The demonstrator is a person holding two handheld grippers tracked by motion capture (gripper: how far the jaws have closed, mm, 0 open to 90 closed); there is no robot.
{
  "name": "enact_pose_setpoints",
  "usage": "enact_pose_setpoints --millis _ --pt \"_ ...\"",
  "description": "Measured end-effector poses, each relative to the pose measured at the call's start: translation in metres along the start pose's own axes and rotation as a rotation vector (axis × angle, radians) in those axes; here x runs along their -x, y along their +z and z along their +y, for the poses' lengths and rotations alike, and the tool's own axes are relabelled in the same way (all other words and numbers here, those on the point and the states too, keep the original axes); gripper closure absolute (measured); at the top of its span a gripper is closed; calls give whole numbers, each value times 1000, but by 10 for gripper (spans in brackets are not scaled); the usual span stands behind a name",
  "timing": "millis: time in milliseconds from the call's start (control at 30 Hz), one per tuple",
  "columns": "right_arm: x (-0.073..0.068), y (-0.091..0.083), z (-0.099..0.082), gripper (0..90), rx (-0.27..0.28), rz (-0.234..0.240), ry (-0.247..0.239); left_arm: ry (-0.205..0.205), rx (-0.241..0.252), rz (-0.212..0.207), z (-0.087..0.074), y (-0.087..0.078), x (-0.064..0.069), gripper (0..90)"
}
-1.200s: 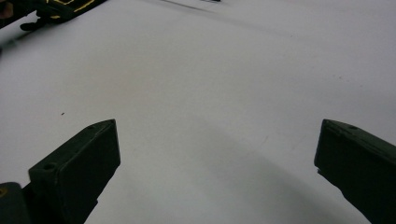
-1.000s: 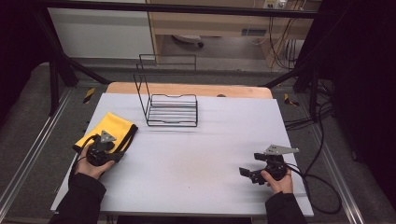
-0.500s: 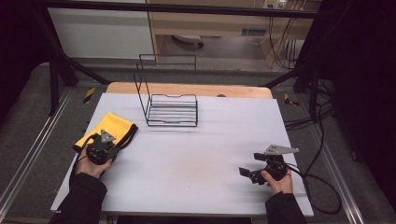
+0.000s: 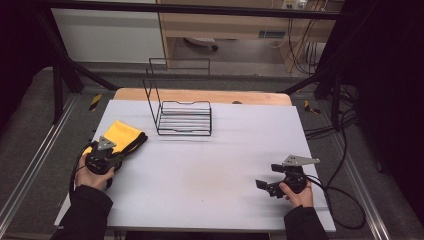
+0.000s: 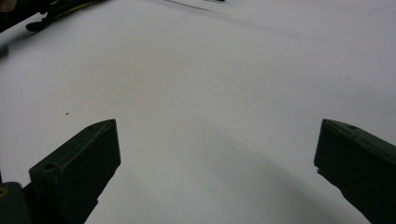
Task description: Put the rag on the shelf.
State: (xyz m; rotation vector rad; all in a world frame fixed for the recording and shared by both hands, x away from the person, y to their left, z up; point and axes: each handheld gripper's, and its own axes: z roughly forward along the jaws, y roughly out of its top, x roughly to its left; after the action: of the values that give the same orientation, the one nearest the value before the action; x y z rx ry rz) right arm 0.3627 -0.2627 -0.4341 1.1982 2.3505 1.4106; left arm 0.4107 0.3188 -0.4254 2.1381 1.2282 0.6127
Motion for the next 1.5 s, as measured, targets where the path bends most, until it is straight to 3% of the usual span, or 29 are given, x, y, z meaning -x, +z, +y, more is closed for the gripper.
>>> enact_pose_setpoints --millis 300,367,433,500,633,700,800,867,967,1100,1200,1300,1500 --pt "0 0 0 11 0 5 2 -8 34 -31 2 -11 -1 823" --pt "0 0 0 11 -2 5 4 10 32 4 2 -11 2 822" --pt "0 1 0 11 -2 6 -2 37 -3 52 0 -6 3 817" --pt "-1 0 0 11 -2 7 1 45 -25 53 -3 1 2 807" --pt "0 0 0 10 3 6 -2 29 -21 28 -7 1 0 764" --pt "0 -1 0 10 4 5 -2 12 -26 1 -10 1 -1 689" --pt "0 -1 0 10 3 5 1 30 -32 10 -14 3 0 650" --pt "0 -1 0 10 2 4 0 88 -36 42 -16 5 3 647" --pt "0 -1 0 10 4 3 -2 115 -43 62 -16 8 6 636" --pt "-1 -1 0 9 4 4 -3 61 -36 52 -16 10 3 650" --pt "0 0 0 9 7 5 -3 89 -67 92 -11 12 9 676" --pt "-1 -1 1 9 10 8 -3 105 -72 106 -10 13 12 732" --pt "0 -1 1 9 7 8 -4 46 -66 59 -8 11 2 791"
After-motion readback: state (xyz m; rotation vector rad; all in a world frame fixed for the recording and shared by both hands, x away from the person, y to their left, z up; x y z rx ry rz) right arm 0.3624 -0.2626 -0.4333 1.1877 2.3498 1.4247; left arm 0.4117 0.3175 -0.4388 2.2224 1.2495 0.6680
